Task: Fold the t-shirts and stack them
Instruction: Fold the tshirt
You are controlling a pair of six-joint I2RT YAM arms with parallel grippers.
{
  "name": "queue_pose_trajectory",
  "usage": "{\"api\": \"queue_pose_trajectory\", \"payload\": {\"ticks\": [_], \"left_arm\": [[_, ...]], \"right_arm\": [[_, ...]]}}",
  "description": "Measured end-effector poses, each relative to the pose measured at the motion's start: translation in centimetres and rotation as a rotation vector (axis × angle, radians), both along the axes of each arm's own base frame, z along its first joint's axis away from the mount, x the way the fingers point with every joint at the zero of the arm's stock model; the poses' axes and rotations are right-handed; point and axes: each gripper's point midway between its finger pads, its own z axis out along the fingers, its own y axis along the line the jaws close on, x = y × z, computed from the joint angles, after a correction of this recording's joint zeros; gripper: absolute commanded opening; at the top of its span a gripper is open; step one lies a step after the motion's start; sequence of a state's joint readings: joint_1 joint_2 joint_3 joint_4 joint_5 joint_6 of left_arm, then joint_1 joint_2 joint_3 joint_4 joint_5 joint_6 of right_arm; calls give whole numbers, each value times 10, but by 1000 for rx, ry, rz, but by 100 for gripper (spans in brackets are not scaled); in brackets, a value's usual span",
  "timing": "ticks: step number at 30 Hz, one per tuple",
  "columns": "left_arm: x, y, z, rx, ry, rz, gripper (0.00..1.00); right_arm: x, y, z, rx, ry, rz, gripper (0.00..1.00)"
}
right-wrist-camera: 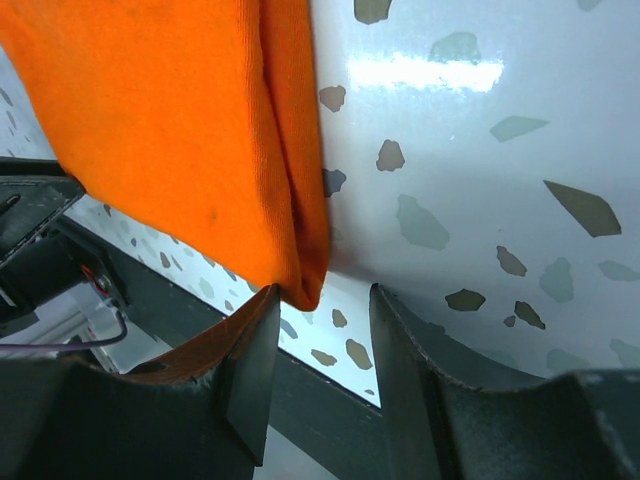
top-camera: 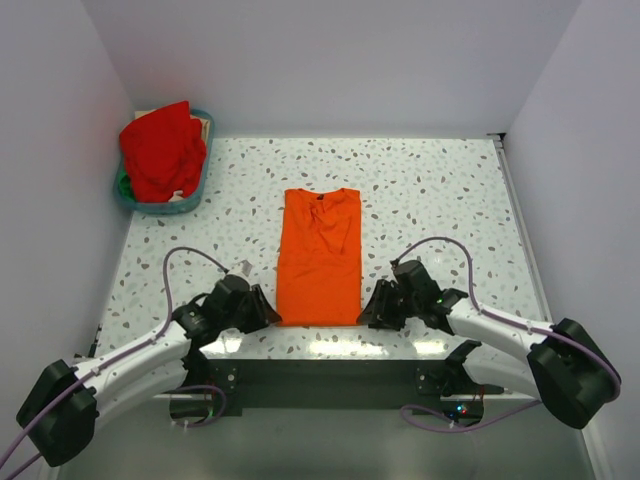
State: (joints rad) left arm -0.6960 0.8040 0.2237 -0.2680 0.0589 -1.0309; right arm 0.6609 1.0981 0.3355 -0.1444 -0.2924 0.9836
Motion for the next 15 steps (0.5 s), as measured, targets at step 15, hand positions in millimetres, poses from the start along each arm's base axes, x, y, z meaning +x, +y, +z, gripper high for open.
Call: {"api": "queue_pose_trajectory", "payload": {"ticks": [15], "left_arm": [[-4, -7, -2, -44, 15, 6, 33]], "right_arm": [[1, 6, -3, 44, 14, -27, 30]]}}
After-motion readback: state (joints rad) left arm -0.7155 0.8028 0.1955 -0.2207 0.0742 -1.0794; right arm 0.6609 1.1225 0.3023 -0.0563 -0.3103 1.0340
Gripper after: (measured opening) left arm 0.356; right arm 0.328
